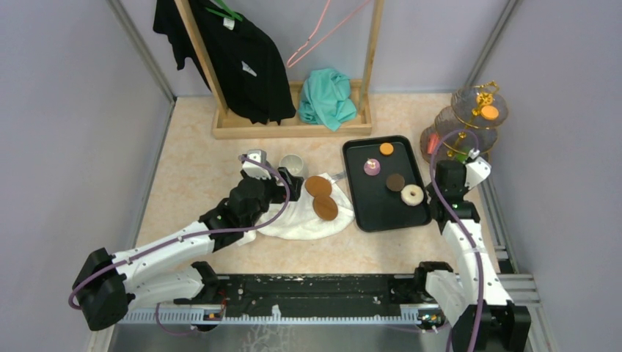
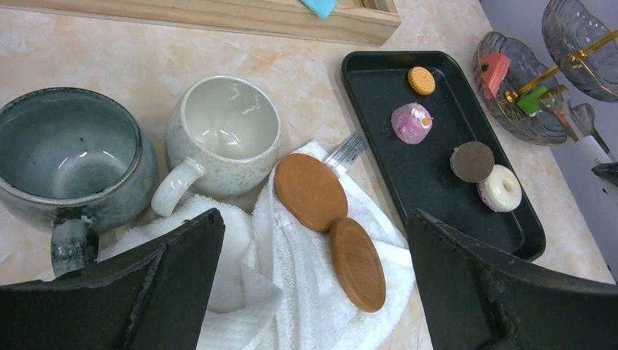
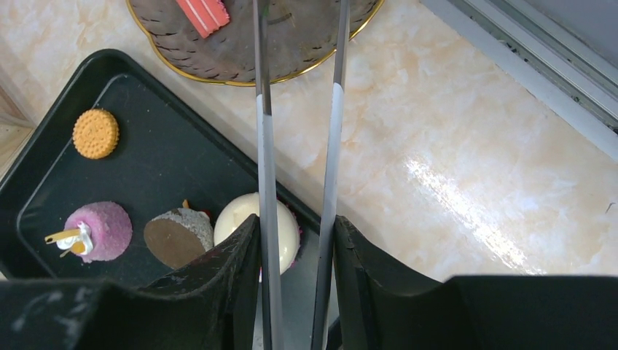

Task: Serve the afternoon tea
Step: Place the desert on the desert table.

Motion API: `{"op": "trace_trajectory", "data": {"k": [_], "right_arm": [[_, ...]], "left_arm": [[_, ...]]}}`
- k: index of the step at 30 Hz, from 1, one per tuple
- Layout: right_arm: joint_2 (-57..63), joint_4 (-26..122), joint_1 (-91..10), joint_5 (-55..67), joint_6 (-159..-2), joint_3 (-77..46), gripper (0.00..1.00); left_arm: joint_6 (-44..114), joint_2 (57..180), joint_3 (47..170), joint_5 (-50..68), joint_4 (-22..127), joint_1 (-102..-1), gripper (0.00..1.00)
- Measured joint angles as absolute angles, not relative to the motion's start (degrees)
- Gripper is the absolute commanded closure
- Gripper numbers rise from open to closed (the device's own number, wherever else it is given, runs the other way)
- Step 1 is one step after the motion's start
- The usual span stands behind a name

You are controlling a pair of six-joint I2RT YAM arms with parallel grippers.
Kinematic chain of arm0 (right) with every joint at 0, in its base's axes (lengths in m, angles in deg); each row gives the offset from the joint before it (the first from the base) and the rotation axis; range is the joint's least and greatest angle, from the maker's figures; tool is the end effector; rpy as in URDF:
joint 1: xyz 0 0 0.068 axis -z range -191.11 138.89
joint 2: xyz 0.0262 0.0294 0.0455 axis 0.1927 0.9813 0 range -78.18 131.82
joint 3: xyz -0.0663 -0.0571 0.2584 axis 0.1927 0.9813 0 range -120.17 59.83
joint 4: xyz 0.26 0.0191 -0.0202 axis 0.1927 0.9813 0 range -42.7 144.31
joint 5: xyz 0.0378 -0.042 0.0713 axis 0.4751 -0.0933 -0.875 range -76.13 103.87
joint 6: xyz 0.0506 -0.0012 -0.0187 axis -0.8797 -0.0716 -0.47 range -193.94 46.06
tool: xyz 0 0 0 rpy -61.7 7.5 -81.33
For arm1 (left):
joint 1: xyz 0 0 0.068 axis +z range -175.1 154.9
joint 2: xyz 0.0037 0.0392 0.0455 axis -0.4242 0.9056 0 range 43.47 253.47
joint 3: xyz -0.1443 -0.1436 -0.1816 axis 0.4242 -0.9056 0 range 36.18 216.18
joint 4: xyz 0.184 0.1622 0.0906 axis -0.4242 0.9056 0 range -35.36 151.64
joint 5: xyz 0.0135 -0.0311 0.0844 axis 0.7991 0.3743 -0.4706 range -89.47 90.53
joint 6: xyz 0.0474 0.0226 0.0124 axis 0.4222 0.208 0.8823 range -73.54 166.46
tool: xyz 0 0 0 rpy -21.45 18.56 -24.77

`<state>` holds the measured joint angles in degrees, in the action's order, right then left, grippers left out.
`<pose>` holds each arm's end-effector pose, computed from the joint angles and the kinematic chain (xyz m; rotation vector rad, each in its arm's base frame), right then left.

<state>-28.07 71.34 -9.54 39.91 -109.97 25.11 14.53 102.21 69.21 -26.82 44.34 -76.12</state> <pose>0.1844 -0.0207 0.2415 0.9239 1.9783 -0.1755 0.1585 -0.1698 0.2589 -0.0306 1.8484 -0.5855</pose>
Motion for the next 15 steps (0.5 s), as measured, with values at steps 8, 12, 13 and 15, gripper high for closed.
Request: {"op": "trace_trajectory", "data": {"k": [8,12,13,15], "right_arm": [[-33.8,73.6,-10.1,39.8,-109.2,25.7,0.66],[-35.0,74.9,-11.8,39.8,-108.6,25.7,0.67],[-35.1,75.2,-12.6,40.0,-108.5,25.7,0.67],[-35.1,75.8,-15.4,40.9,-108.4,25.7,0.67]], "left_arm": [[14.6,102.2,69.1,-26.8,44.0,-76.1,0.01],[14.6,102.2,69.1,-26.8,43.7,-76.1,0.01],[14.6,102.2,69.1,-26.8,43.5,-76.1,0.01],[14.6,102.2,69.1,-26.8,43.2,-76.1,0.01]]}}
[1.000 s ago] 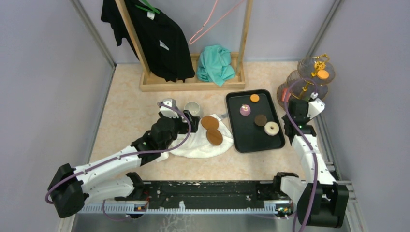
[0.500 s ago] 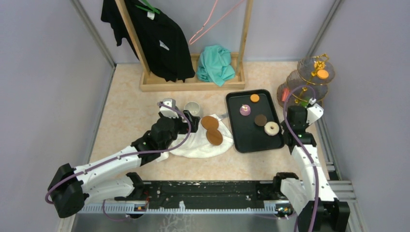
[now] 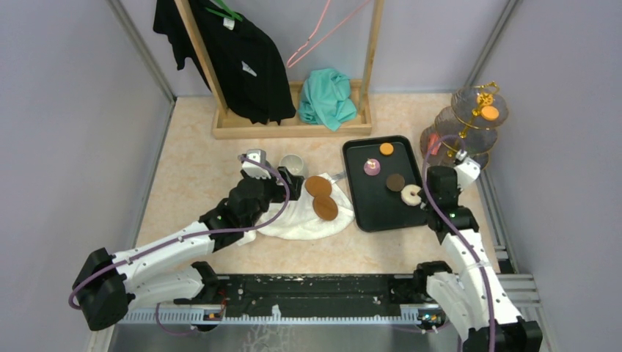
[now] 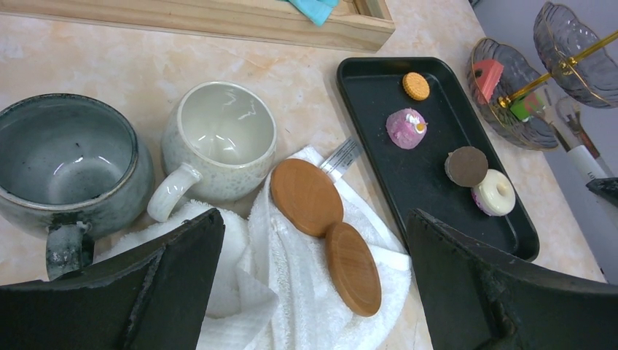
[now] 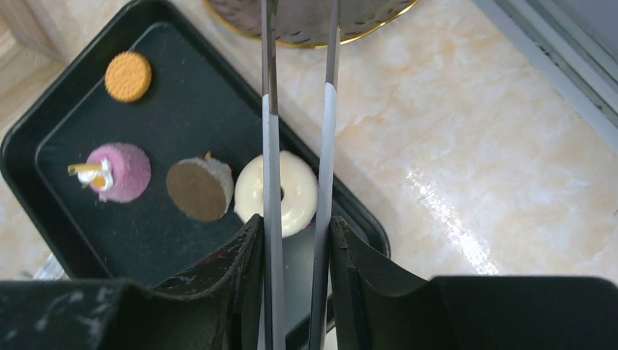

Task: Serve the afternoon tea
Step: Place the desert on the desert table, then adjust the dessert on the tray.

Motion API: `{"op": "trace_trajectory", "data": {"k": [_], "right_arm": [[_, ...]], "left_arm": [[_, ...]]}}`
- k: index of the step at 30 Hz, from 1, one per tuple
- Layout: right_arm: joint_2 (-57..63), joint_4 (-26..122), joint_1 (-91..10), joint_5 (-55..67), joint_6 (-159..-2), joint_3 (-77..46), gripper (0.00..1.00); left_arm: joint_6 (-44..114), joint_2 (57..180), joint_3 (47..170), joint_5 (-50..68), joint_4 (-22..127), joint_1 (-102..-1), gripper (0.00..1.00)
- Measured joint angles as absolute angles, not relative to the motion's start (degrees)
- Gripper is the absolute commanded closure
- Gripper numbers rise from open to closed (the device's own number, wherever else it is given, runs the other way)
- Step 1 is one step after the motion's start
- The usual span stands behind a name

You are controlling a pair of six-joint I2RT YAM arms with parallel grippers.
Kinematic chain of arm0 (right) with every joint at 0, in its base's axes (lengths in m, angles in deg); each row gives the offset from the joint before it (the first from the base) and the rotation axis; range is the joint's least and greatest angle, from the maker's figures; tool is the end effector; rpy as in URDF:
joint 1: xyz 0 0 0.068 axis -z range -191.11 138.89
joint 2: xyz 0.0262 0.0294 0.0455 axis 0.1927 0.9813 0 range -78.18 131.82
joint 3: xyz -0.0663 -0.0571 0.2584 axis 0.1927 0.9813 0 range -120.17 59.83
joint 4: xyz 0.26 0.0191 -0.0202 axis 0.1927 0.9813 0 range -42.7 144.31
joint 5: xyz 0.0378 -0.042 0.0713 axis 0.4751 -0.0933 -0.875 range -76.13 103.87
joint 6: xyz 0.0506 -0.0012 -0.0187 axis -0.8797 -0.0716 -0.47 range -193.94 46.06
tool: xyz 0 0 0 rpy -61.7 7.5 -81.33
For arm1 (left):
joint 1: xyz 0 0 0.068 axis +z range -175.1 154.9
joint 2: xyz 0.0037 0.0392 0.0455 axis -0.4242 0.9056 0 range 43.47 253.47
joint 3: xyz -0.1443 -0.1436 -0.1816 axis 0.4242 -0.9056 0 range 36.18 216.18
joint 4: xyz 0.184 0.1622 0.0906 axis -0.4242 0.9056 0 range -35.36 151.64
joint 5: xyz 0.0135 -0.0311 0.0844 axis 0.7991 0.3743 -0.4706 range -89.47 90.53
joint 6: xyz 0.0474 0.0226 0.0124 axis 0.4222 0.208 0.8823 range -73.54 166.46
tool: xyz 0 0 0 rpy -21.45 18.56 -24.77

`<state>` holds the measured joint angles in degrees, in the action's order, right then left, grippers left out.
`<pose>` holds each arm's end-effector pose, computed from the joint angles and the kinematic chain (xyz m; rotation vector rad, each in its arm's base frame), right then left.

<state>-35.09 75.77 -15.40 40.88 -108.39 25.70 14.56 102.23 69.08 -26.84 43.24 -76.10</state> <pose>0.1634 -0.0039 0.2506 0.7985 1.9919 -0.1336 0.1588 -0.1700 0.2600 -0.0362 1.8344 -0.5957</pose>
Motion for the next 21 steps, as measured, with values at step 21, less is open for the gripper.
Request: {"op": "trace_trajectory", "data": {"k": [21], "right_arm": [[-35.4,89.7,-48.0,55.0,-117.9,25.6,0.71]], "left_arm": [[14.6,102.6,69.0,-26.8,42.9,-76.1,0.01]]}}
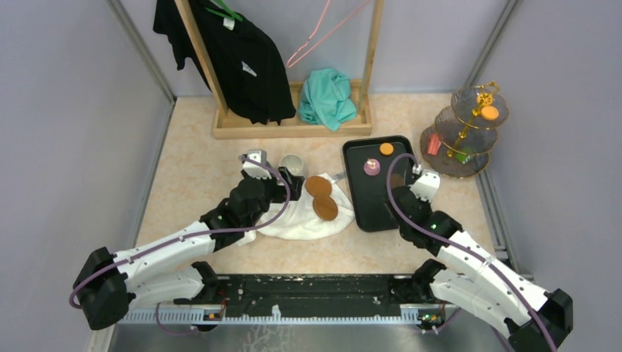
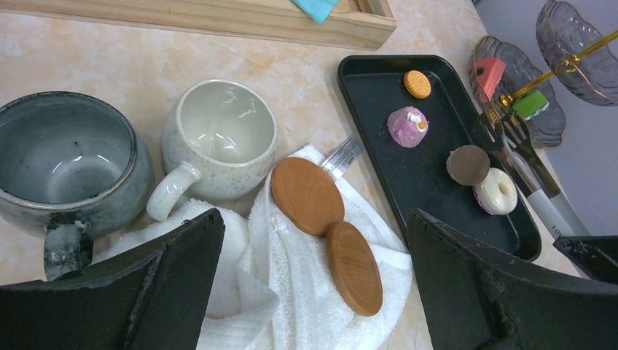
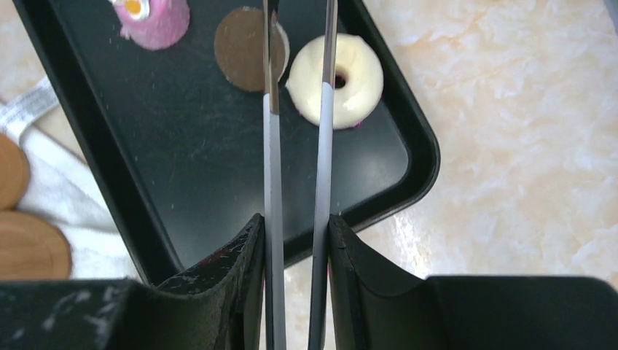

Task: Serve the afternoon tea
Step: Adjust the dessert on the tray.

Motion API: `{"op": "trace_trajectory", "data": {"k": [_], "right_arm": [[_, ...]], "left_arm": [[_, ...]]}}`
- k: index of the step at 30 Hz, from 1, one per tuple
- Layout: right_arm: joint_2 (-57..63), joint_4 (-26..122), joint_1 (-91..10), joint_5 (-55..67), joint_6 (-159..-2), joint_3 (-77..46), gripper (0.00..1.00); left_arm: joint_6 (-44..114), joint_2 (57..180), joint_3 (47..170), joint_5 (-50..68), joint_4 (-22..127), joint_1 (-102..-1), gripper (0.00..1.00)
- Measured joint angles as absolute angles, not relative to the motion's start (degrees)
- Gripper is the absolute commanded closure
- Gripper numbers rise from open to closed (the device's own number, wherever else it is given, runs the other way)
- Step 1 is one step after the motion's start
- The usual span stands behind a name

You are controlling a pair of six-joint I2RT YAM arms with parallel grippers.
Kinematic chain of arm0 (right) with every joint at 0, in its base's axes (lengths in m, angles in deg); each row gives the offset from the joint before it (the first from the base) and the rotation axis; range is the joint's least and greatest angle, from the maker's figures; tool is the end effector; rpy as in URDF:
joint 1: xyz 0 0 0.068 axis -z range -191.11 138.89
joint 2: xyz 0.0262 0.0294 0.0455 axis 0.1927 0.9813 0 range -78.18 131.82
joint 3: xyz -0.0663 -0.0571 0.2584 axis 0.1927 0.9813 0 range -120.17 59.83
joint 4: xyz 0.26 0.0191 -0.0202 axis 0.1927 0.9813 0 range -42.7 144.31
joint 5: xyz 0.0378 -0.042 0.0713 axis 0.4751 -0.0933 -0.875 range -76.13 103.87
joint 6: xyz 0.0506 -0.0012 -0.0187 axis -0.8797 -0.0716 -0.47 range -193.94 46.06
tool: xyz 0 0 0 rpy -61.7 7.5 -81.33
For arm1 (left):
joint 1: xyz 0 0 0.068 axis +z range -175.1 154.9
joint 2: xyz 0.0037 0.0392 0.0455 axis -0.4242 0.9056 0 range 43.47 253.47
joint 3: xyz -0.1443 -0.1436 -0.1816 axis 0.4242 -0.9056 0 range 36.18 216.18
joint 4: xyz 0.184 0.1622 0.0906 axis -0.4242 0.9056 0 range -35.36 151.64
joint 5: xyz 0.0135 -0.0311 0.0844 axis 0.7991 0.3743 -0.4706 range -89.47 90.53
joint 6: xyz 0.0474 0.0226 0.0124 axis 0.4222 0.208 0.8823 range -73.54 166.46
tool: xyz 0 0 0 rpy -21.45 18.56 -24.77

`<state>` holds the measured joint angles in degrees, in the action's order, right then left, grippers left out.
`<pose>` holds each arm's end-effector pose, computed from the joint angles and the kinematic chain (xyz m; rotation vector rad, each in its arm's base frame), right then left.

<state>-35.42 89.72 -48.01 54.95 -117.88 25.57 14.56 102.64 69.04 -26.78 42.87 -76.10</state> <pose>0.1269 0.0660 0.2375 0.4231 2.1573 -0.1200 0.1596 -0.1709 0.2589 -0.0350 1.8358 -0.5956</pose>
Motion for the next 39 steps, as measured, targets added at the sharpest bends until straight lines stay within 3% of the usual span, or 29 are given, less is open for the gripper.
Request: {"op": "trace_trajectory", "data": {"k": [12,30,39], "right_arm": [[-32.1,105.0,-64.4,60.8,-138.0,22.8,0.71],[-36.1,111.7,-66.3,60.6,-151.1,24.0,0.71],[-30.9,117.6,-72.5,63.0,-157.3,19.3,0.7]], "left_arm": [[14.6,102.7,68.5,-26.4,42.6,-76.1,0.01],[14.6,102.1,67.8,-26.2,42.2,-76.1,0.01],[14.6,101.9,67.8,-26.2,42.2,-76.1,0.01]]}}
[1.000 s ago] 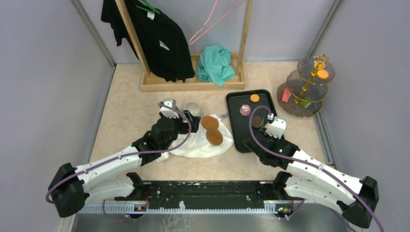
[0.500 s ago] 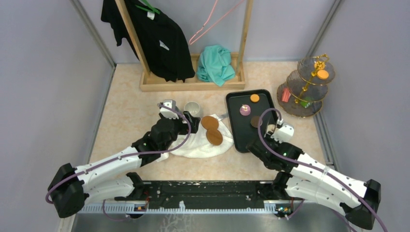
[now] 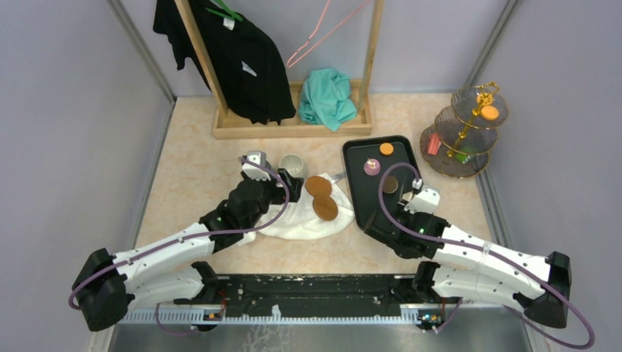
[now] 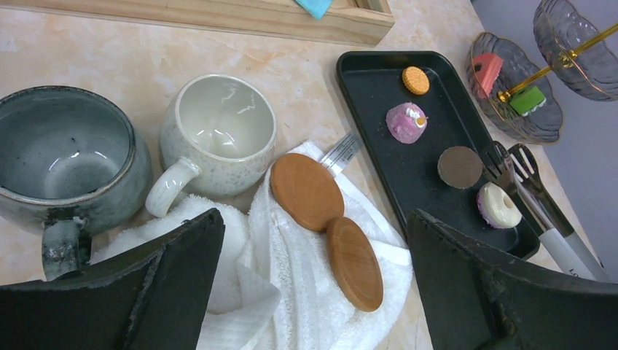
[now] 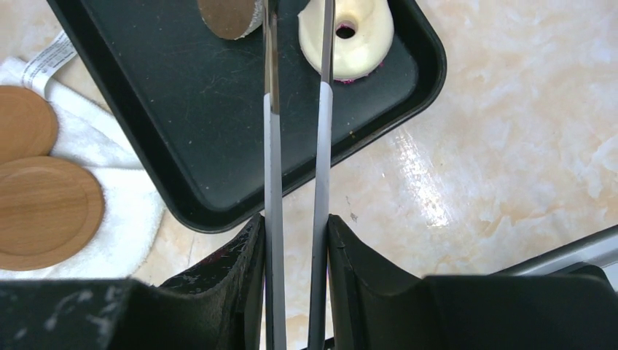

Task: Serve the afternoon tea
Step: Adjust the dessert on the tray.

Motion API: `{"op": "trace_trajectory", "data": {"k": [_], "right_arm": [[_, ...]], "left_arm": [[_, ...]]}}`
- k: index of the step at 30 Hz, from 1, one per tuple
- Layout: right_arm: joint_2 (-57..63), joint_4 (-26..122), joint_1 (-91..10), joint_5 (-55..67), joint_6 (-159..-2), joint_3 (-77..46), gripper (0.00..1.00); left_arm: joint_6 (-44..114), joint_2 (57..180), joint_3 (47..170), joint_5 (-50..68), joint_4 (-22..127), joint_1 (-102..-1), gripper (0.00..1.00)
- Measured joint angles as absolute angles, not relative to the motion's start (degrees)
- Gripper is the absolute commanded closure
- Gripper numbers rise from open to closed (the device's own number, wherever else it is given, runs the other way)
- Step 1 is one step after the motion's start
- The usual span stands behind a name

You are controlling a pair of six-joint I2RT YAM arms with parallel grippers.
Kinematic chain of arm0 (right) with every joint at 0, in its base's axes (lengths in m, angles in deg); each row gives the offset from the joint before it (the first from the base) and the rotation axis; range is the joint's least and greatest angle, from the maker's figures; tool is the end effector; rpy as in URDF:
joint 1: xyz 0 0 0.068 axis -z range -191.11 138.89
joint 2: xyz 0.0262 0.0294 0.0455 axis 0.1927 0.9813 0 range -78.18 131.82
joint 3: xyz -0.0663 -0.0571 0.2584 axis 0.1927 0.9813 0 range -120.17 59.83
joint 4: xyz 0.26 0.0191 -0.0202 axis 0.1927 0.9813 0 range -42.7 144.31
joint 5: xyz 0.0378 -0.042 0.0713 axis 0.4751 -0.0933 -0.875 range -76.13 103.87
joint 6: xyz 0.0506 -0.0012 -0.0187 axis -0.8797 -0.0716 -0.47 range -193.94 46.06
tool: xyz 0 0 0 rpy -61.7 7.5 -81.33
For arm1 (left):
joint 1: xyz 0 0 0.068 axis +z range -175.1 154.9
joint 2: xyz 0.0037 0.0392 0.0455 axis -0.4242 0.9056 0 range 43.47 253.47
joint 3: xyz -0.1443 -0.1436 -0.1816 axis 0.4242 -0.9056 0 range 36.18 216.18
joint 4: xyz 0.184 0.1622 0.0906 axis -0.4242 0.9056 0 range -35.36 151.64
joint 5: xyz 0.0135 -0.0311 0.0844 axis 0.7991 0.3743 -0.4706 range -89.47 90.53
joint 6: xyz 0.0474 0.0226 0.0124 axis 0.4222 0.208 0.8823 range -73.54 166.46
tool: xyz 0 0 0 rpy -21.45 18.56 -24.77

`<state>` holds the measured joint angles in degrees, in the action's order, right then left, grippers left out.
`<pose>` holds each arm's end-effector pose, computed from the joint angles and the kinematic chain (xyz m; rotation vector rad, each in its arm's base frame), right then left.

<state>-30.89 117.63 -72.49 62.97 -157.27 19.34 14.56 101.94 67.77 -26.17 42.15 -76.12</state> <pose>0.0778 0.0864 0.2431 0.5449 2.1976 -0.0699 0.1573 -0.1688 0.2550 -0.0278 1.8363 -0.6065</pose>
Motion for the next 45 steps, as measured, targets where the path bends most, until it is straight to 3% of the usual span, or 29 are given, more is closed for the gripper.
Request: {"op": "trace_trajectory", "data": {"k": [20,45], "right_arm": [[-22.4,131.7,-86.5,62.7,-179.6,13.1,0.68],[-13.8,132.1,-87.1,62.6,-186.4,11.0,0.68]], "left_arm": [[15.1,100.1,66.9,-26.1,41.6,-76.1,0.01],[14.7,98.0,63.4,-23.3,38.7,-76.1,0.01]]}}
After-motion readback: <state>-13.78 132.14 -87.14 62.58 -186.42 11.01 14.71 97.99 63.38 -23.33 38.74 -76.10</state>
